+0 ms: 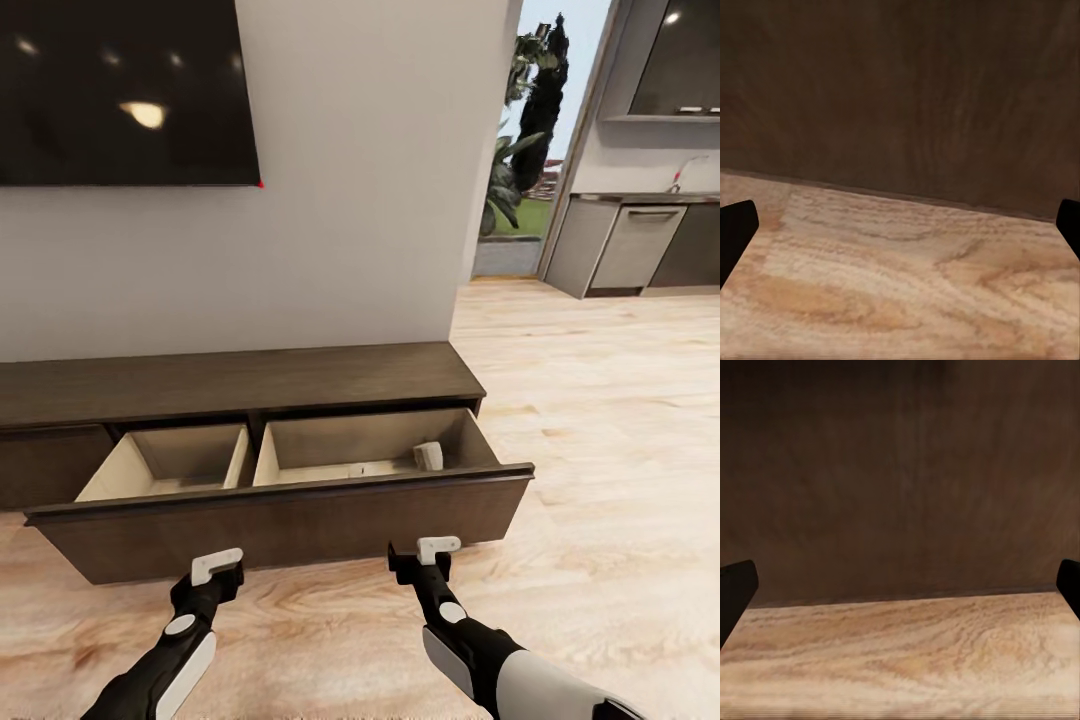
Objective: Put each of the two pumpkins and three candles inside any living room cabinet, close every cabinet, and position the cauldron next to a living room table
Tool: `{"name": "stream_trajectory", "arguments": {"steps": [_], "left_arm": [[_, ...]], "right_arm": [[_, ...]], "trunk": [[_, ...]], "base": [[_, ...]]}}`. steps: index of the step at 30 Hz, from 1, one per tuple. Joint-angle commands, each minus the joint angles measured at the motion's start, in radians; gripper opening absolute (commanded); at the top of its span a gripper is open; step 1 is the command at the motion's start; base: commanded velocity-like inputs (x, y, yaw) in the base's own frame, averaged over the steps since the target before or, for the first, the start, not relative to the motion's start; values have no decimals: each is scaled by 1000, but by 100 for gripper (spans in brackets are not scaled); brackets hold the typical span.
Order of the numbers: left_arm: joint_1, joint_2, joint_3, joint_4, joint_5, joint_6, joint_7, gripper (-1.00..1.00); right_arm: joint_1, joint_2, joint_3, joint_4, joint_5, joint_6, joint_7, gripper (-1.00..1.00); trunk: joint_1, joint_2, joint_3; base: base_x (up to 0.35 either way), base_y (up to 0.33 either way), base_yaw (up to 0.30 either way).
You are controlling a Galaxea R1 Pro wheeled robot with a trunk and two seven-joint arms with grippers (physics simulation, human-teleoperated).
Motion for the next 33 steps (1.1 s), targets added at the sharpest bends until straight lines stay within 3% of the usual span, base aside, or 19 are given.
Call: {"name": "stream_trajectory", "arguments": {"steps": [1, 22, 33], "left_arm": [[-1, 2, -7, -1, 10, -3, 9, 100], [-1, 2, -4, -2, 10, -6, 10, 100], [-1, 1, -5, -2, 6, -5, 9, 100]], "right_arm": [[-1, 0, 9, 0, -7, -3, -6, 100], [-1, -1, 5, 16, -10, -4, 8, 100], [-1, 0, -2, 18, -14, -4, 9, 100]], "trunk": [[0, 0, -1], [0, 0, -1], [0, 0, -1]], "base": [[0, 0, 0], [0, 0, 0], [114, 0, 0]]}}
